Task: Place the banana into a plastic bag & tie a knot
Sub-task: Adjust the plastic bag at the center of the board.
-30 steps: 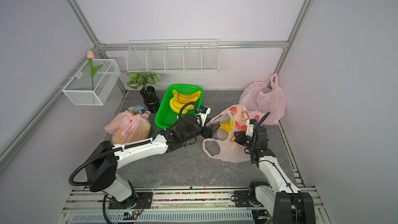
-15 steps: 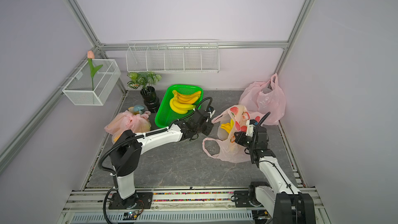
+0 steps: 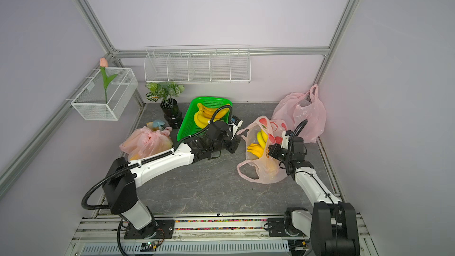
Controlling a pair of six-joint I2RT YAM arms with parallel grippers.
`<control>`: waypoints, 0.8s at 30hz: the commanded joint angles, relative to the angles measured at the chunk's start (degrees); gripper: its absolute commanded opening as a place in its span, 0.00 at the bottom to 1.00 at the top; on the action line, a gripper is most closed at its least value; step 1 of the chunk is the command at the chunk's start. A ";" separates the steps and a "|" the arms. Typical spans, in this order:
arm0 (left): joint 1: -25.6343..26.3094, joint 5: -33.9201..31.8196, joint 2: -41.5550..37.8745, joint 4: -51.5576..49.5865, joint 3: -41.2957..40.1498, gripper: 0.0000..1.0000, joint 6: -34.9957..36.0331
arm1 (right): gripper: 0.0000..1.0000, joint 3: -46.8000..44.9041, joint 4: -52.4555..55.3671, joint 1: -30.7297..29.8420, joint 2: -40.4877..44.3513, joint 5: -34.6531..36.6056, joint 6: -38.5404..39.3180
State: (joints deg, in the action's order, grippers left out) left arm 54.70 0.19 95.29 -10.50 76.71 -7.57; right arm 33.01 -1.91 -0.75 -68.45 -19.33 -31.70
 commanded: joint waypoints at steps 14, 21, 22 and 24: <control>-0.69 -0.92 -1.92 0.47 9.08 0.00 -6.68 | 0.44 22.27 9.85 -5.28 -11.72 4.63 6.18; -1.03 -2.91 -2.02 1.16 7.45 0.00 -8.14 | 0.82 23.91 26.06 -10.66 -0.30 12.26 17.08; -1.17 -2.83 -2.19 1.35 7.16 0.00 -8.32 | 0.84 23.55 27.72 -11.90 1.33 13.07 18.33; -1.26 -2.90 -2.30 1.34 6.91 0.00 -8.38 | 0.86 22.95 30.39 -13.94 4.05 14.88 19.99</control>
State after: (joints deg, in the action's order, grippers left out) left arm 53.82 -1.43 93.23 -9.76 84.23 -14.63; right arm 56.49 20.21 -12.75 -66.78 -8.49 -17.45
